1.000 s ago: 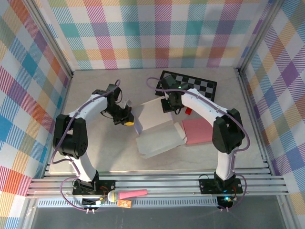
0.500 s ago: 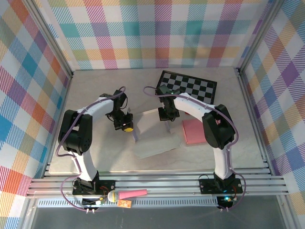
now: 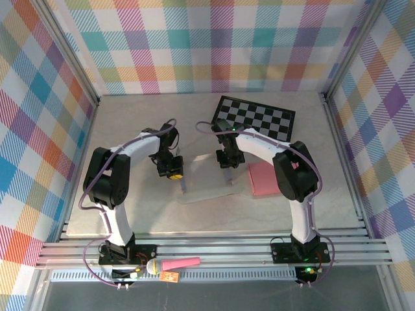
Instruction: Fold the paper box
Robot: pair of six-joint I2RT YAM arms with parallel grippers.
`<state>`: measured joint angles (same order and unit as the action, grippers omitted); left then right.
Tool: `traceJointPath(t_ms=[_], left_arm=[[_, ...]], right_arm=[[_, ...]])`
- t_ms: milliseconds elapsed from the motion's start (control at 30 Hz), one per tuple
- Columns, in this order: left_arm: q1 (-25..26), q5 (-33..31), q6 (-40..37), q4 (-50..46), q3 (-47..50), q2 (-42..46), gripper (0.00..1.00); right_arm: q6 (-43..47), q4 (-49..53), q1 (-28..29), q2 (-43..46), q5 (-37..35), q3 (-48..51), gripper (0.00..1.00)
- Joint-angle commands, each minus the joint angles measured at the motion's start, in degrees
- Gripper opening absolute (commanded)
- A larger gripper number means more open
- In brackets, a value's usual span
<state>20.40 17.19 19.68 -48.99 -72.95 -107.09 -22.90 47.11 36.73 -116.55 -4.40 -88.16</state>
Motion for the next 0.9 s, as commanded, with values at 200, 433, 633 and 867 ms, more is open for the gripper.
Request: traceJointPath(t_ms=[200, 433, 633, 867], left_arm=[[2.79, -5.35, 2.09, 0.15, -0.18, 1.44, 0.03], [4.07, -6.65, 3.17, 1.11, 0.23, 1.71, 0.01], [4.56, -7.43, 3.35, 1.15, 0.0, 2.3, 0.0], [4.6, -7.79, 3.61, 1.34, 0.0, 3.11, 0.0]], right_arm=[[-1.11, 0.39, 0.27, -1.05, 1.97, 0.89, 0.28], [-1.48, 0.53, 0.32, -1.72, 1.88, 1.72, 0.28], [-1.7, 0.6, 0.27, -1.84, 1.29, 1.87, 0.34], [-2.24, 1.7, 0.33, -2.26, -0.58, 1.15, 0.21]])
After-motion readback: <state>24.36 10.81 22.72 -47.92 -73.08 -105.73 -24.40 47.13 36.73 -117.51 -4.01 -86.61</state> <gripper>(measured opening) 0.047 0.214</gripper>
